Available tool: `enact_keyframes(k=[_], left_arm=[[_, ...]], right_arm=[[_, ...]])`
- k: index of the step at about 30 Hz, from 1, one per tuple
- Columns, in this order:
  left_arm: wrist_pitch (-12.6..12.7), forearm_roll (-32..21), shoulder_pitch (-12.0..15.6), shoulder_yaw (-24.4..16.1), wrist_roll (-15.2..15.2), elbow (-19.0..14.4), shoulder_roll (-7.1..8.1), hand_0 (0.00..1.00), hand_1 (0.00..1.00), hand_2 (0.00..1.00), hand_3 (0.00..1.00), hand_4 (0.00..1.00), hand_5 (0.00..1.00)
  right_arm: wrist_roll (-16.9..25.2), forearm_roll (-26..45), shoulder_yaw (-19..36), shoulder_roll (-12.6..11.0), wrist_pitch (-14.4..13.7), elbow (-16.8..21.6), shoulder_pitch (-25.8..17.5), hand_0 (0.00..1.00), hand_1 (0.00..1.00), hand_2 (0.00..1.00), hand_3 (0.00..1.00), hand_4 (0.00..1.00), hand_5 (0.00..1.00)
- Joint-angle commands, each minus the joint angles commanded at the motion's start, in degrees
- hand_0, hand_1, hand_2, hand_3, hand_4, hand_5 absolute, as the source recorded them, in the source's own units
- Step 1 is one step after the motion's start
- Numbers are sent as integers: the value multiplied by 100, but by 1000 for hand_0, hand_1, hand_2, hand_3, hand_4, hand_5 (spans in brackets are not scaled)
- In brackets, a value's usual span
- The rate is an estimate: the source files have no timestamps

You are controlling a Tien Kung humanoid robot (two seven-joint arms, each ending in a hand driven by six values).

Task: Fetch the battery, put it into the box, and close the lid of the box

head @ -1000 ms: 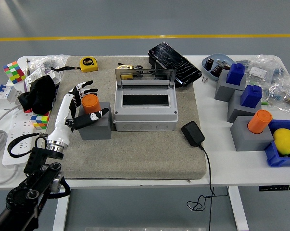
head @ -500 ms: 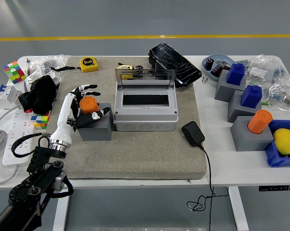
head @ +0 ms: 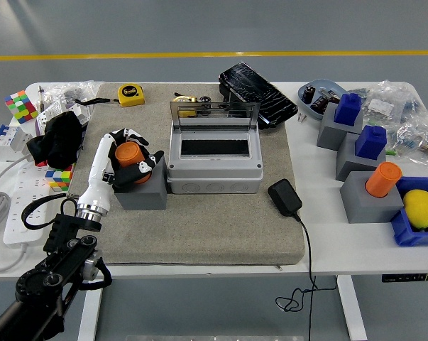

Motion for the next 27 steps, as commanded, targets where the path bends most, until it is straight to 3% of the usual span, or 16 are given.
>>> enact_keyframes(k=[3,4,8,12,21,27], left_arm=[[0,144,-7,-12,38,-102,0,232,210,241,306,710,2],[4,233,-19,-12,63,-151,0,230,206,234,298,645,2],[-2,421,-60,27,167,-303,0,230,206,234,298,645,2],[23,836,-138,229,397,-653,0,230,205,231,292,611,2],[28,1805,-795,1040,1070,-1113,0,223,200,229,290,582,2],[19,2527,-1379,1583,1468,-922,0,216,193,228,287,594,2]], right_arm=[[10,7,-5,3,-11,0,-3,634,644,671,571,993,500],[9,3,-9,4,-13,0,-4,634,643,671,571,994,500],[16,15,-21,2,-16,0,8,634,643,671,571,994,500],[15,18,-14,0,-22,0,11,633,643,671,572,994,499],[12,4,-15,-7,-26,0,15,633,644,669,571,994,498],[9,0,-43,-6,-23,0,19,634,643,671,571,994,497]])
